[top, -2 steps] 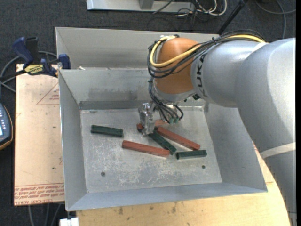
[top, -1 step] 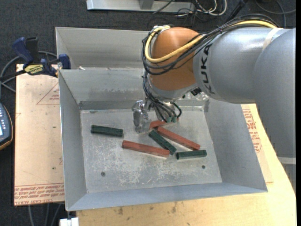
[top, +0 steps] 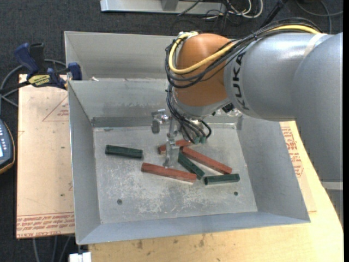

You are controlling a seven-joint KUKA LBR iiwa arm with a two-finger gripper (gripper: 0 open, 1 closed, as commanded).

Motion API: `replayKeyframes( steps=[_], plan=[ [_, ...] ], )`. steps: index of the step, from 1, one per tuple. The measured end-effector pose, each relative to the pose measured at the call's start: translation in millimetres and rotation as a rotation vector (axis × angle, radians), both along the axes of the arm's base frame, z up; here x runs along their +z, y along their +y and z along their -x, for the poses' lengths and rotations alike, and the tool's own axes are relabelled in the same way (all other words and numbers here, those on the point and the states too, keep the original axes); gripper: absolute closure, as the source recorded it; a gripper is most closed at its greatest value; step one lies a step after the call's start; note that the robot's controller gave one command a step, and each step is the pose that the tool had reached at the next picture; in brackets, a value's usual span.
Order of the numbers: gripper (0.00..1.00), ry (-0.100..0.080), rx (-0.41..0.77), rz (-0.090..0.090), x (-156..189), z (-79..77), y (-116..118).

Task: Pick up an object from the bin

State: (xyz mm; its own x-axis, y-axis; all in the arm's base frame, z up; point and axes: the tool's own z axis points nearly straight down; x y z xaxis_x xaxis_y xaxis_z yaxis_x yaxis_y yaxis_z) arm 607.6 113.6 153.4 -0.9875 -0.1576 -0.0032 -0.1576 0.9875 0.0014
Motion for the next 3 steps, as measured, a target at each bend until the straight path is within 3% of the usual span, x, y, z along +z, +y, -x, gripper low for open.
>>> replayKeyframes(
  steps=[1, 2, 3],
  plan=[
    [0.00, 0.011, -0.088, 0.002, -81, 47.5, -18],
    [1.00, 0.002, -0.089, 0.000, -77, 44.1, -18],
    [1.00, -0.010, -0.104, -0.003, 41, 7.0, 5]
  ],
)
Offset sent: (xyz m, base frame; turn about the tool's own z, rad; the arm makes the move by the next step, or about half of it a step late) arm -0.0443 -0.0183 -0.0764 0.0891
